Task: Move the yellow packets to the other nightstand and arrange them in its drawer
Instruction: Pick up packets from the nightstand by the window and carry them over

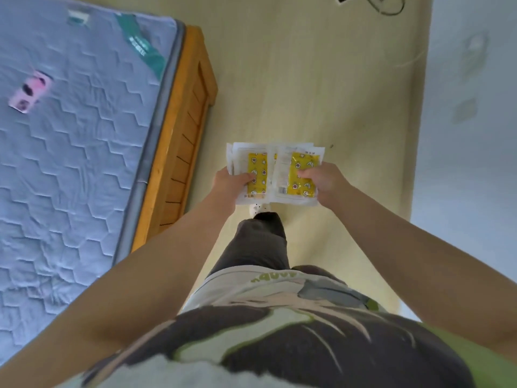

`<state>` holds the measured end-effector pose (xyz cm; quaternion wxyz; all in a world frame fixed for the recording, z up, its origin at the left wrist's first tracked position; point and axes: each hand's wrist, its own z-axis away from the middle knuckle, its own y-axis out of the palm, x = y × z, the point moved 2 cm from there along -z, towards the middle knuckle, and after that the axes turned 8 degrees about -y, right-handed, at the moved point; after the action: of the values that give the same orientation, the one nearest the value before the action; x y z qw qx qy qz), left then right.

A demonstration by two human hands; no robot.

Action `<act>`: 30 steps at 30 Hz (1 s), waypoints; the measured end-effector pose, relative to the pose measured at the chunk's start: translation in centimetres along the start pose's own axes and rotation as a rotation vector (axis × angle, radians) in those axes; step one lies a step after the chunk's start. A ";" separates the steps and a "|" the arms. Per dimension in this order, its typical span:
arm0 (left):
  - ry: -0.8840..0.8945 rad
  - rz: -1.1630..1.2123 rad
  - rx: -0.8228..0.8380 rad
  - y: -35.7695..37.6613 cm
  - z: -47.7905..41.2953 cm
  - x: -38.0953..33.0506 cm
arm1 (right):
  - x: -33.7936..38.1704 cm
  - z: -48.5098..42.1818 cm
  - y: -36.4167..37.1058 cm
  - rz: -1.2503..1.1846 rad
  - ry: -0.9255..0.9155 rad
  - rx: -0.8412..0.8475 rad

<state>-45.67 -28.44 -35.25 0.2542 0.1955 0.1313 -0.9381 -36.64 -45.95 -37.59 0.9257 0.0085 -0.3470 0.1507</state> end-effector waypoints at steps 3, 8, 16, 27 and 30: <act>-0.022 0.060 -0.024 0.0 -2.6 -6.7 | 6.7 -4.2 2.7 0.077 0.012 0.004; -0.058 0.209 -0.087 -1.2 -6.1 -15.2 | 16.7 -10.3 8.2 0.256 0.000 0.100; -0.098 0.647 -0.300 -4.7 -12.3 -24.4 | 29.6 -19.4 20.4 0.628 -0.122 0.363; -0.124 1.327 -0.583 -17.0 -17.5 -26.9 | 34.4 -20.8 44.8 1.126 -0.273 0.791; -0.126 1.417 -0.646 -20.1 -18.2 -28.8 | 36.1 -20.3 50.7 1.219 -0.309 0.880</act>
<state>-27.95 6.89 -35.99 0.8439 0.0954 0.2272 -0.4767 -12.30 14.74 -34.22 0.5311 0.2042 -0.3239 0.7558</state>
